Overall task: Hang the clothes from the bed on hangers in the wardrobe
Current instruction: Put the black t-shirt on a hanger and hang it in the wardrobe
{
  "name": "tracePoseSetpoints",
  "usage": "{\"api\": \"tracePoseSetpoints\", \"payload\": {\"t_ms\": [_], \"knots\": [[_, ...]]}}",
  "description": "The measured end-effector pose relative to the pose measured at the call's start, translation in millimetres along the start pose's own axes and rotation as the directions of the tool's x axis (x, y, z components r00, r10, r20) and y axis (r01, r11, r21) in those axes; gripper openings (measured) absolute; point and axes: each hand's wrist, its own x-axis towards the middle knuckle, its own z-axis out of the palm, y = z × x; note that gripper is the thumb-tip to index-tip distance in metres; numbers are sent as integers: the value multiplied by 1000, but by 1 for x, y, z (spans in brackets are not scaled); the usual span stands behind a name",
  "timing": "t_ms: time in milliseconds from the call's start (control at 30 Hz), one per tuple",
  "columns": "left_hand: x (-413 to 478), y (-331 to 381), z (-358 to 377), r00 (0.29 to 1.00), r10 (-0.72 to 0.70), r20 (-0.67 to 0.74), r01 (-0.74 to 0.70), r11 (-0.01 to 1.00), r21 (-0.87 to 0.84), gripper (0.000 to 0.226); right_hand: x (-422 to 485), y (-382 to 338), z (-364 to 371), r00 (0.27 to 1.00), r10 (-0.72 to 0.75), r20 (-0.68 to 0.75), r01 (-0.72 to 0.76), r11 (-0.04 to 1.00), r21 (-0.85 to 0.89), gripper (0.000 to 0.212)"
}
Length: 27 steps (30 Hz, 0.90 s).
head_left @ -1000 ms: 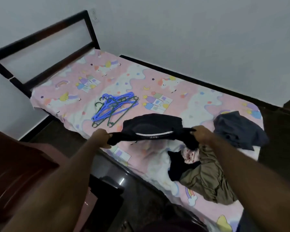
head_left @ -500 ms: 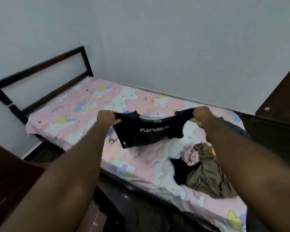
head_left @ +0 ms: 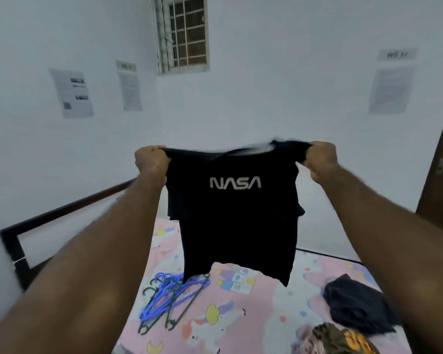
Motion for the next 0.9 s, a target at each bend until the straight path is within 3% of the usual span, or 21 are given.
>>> {"api": "tracePoseSetpoints", "payload": {"t_ms": [133,267,567,767,900], "knots": [[10,6,-5,1000,23,2,-23,1000,-12,31,2,-10,1,999,-28,-39,28,1000,6,20],[18,2,-9,998,-10,60,8,999,38,19,-4,-1,6,999,34,-38,-32,998,62,27],[16,-33,-10,974,-210,87,211,978,-1,14,-3,36,0,988,149,42,-146,987,-69,30],[16,-73,-1,921,-356,158,335,931,145,11,-1,93,-12,965,248,82,-242,968,-71,25],[28,-136,3,854,-492,172,427,850,308,26,5,158,-21,921,363,143,-355,931,-81,26]]}}
